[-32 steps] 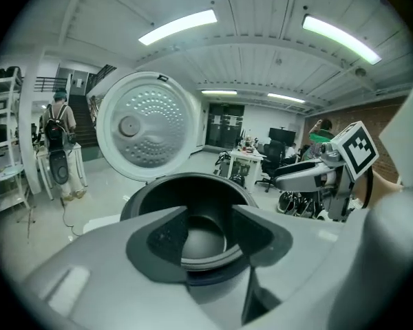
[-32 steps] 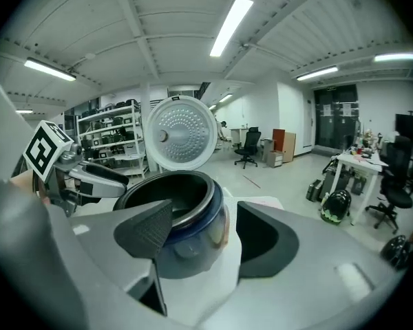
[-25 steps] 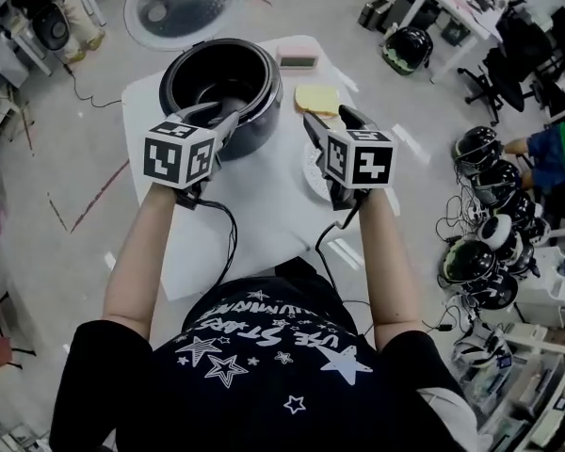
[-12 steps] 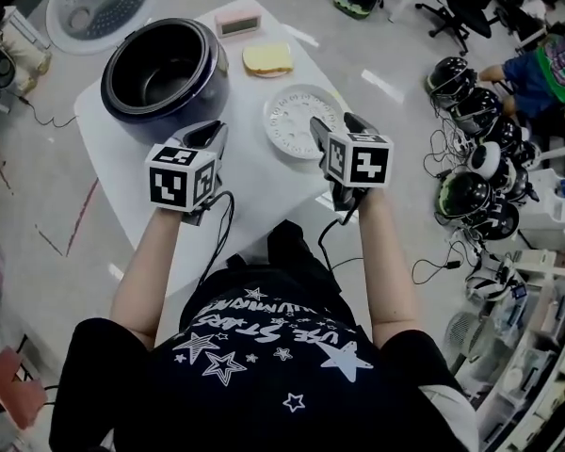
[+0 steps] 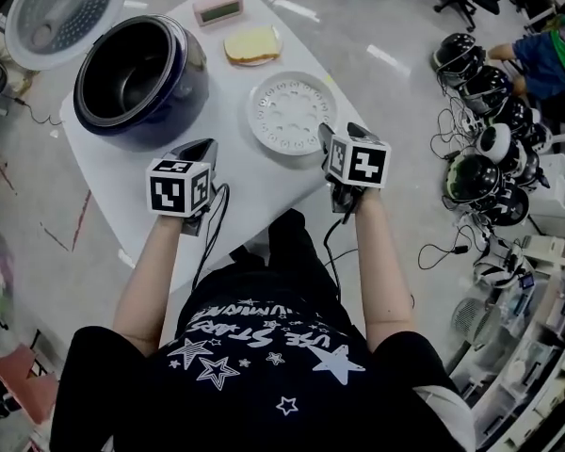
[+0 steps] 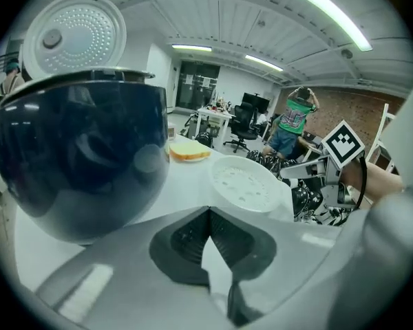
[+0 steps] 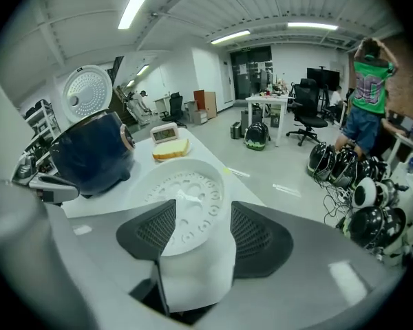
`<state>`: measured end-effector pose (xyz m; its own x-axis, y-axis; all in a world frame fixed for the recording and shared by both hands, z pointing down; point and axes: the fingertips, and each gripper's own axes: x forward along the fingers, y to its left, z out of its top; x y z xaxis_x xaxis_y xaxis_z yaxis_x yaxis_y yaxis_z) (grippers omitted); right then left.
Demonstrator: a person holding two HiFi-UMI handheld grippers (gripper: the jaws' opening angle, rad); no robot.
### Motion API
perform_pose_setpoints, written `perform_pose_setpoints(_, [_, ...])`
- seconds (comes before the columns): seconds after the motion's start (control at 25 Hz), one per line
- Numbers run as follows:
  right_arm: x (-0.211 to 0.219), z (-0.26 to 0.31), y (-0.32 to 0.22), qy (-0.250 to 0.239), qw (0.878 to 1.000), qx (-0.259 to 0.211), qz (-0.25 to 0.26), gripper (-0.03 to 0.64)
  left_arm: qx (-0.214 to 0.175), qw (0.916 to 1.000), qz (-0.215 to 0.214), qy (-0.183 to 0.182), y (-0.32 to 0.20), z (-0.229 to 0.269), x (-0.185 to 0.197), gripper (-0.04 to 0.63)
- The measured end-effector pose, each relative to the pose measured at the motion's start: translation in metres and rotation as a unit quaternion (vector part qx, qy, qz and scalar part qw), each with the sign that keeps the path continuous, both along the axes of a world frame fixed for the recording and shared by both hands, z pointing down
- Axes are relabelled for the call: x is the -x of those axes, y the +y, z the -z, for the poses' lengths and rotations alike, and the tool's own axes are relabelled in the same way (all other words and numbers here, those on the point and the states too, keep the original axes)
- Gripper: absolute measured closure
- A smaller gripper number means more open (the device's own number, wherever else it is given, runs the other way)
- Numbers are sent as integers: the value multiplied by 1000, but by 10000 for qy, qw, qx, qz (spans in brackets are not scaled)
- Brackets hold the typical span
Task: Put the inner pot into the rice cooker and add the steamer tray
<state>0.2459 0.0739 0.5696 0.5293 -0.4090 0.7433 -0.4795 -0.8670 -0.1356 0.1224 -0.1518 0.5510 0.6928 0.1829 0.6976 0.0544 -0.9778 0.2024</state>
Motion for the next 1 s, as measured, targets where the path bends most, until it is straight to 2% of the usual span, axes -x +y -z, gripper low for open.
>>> perform_pose_setpoints(0.12, [-8, -20, 11, -201, 9998, -20, 2, 350, 8, 9999, 86, -144, 10, -12, -9, 592])
perform_pose_setpoints(0.24, [-17, -41, 15, -472, 9989, -56, -8, 394, 39, 9994, 156, -309, 16, -28, -18, 591])
perform_pose_setpoints(0.44, [-34, -67, 11, -821, 9966, -100, -39, 425, 84, 9984, 254, -508, 18, -48, -30, 592])
perform_pose_setpoints(0.56, [-39, -74, 4, -991, 9950, -142, -12, 468, 123, 9977, 328, -572, 16, -54, -31, 591])
perform_pose_setpoints(0.72, [-45, -79, 1, -1104, 9937, -16, -180, 521, 205, 9967, 429, -650, 13, -56, -32, 592])
perform_pose_setpoints(0.8, [-48, -81, 2, -1187, 9926, 10, -268, 572, 256, 9965, 469, -643, 13, -58, -32, 592])
perform_pose_setpoints(1.0, [-50, -81, 2, -1037, 9943, 247, -85, 572, 311, 9969, 498, -515, 8, -58, -33, 591])
